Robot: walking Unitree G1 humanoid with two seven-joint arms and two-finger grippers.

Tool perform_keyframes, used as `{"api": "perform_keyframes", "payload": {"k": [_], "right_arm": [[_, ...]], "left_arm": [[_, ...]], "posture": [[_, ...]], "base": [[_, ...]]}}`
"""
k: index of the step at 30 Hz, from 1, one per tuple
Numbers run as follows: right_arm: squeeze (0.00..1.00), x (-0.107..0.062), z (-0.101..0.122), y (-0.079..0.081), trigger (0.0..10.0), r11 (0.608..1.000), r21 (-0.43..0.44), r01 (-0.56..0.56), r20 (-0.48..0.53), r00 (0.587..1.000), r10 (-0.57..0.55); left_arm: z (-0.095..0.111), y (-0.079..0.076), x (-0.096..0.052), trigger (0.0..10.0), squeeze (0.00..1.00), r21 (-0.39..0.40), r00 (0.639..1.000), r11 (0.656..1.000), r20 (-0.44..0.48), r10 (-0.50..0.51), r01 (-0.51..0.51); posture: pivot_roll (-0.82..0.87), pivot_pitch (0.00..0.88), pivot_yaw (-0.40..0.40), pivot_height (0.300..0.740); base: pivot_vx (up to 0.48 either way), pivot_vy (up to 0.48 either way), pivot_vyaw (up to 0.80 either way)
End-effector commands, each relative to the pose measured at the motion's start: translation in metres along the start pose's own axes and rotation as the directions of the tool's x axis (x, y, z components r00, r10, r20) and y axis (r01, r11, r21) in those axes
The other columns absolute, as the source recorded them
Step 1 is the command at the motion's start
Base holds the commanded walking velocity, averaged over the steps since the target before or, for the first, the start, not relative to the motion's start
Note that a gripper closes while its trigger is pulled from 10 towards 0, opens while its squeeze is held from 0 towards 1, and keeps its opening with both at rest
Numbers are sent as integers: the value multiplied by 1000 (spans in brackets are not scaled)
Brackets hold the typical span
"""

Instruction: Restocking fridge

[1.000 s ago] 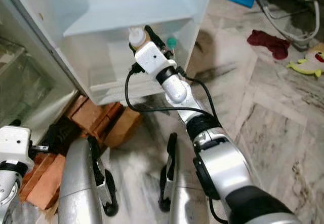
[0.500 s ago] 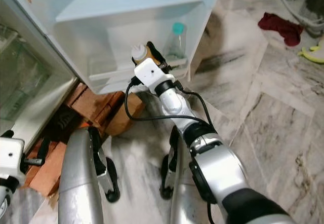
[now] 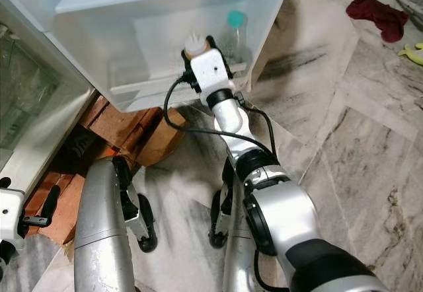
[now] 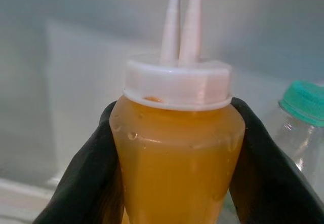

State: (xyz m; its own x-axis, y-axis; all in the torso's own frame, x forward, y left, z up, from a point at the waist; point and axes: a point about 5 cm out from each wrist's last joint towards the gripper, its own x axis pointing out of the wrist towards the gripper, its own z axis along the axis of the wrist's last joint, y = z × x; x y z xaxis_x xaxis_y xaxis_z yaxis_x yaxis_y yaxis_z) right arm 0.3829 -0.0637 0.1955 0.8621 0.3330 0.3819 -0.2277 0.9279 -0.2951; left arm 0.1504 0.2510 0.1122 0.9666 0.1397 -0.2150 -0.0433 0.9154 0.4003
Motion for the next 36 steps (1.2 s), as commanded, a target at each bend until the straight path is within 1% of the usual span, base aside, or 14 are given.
{"api": "perform_keyframes", "payload": {"k": [1,4,7,8,11,14,18,19,21,24,25,31,33,36], "right_arm": [[0,6,13,-2,10000,999,32,9,69,998,-11],[0,10,33,2,10000,997,71,-15,196,981,1],[0,10,56,6,10000,999,6,-50,355,934,45],[0,10,56,6,10000,999,6,-50,355,934,45],[0,12,73,5,10000,997,-61,-47,456,887,70],[0,10,74,4,10000,992,-120,-46,471,877,97],[0,2,56,8,10000,978,-191,-81,414,897,155],[0,-2,45,15,10000,954,-278,-116,372,902,218],[0,-6,38,18,10000,944,-302,-133,342,909,237],[0,-16,18,28,10000,902,-387,-191,251,919,303],[0,-22,3,31,10000,883,-412,-227,174,931,320],[0,-37,-23,35,10000,869,-414,-273,36,948,315],[0,-39,-29,32,10000,901,-356,-249,-12,965,262],[0,-40,-33,28,10000,913,-340,-223,-35,974,225]], "left_arm": [[-4,1,-4,10000,0,8,999,1000,-32,-4,4],[-4,-1,-2,10000,0,7,1000,1000,-29,-8,9],[-4,-1,0,10000,0,5,1000,1000,-24,-8,8],[-4,-1,0,10000,0,5,1000,1000,-24,-8,8],[-3,-2,2,10000,0,3,1000,1000,-18,-8,8],[-3,-3,4,10000,0,2,1000,1000,-17,-7,7],[-3,-4,6,10000,0,0,1000,1000,-12,-7,7],[-3,-3,6,10000,0,0,1000,1000,-12,-8,8],[-3,-3,6,10000,0,0,1000,1000,-12,-9,9],[-5,-5,4,10000,0,0,1000,1000,-14,-14,14],[-5,-5,4,10000,0,0,1000,1000,-14,-17,17],[-5,-4,2,10000,0,3,1000,1000,-15,-16,16],[-5,-4,2,10000,0,3,1000,1000,-15,-16,16],[-5,-4,2,10000,0,5,1000,1000,-13,-19,19]], "posture": [[225,469,-44,512],[218,459,-46,512],[217,454,-47,512],[217,454,-47,512],[210,449,-48,512],[208,444,-48,512],[211,441,-47,512],[205,444,-47,512],[203,446,-46,512],[203,446,-46,512],[212,448,-43,512],[222,451,-46,512],[222,455,-44,512],[221,456,-44,512]], "base": [[0,0,0],[0,0,0],[0,0,0],[0,0,0],[0,0,0],[0,0,0],[0,0,0],[0,0,0],[0,0,0],[0,0,0],[0,0,0],[0,0,0],[0,0,0],[0,0,0]]}}
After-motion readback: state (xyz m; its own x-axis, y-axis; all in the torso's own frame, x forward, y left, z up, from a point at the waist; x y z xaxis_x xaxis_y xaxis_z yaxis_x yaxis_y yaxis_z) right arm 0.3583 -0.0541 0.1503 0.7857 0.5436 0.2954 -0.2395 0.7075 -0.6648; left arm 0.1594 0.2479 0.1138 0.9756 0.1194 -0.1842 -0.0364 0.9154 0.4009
